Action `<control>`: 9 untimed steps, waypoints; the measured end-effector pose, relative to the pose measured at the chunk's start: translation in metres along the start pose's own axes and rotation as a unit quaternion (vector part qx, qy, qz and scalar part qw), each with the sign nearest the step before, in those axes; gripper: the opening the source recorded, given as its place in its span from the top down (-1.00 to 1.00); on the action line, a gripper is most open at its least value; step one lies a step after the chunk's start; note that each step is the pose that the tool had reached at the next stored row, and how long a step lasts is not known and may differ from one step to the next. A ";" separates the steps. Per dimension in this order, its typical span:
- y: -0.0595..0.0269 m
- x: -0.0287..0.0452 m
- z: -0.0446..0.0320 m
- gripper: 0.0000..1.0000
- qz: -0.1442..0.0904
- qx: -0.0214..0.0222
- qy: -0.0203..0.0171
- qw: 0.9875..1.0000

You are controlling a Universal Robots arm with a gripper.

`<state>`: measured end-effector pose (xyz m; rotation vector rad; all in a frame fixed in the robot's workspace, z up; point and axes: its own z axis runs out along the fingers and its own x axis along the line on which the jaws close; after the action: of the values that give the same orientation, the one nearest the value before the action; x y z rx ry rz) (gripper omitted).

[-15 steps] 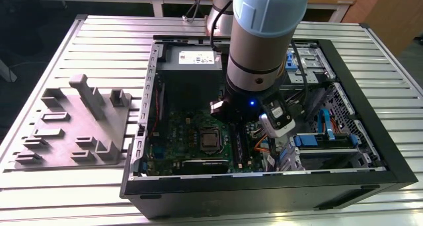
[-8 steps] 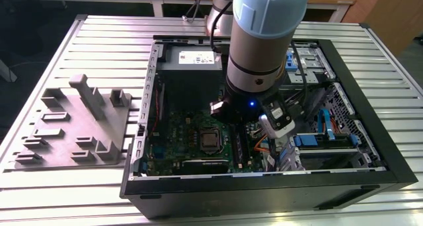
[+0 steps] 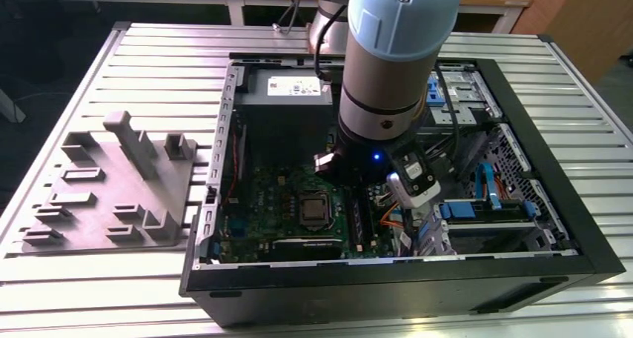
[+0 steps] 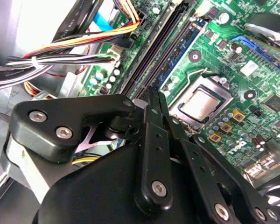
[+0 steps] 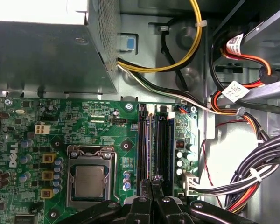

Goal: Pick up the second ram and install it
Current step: 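Insert the second ram into the second slot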

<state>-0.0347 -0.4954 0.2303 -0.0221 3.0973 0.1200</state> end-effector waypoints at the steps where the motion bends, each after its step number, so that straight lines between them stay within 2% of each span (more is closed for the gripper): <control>1: 0.0000 0.0000 0.0002 0.77 0.000 0.000 0.000 1.000; 9: -0.0001 0.0003 0.0020 0.77 0.000 0.000 0.000 1.000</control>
<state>-0.0349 -0.4953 0.2283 -0.0221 3.0973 0.1202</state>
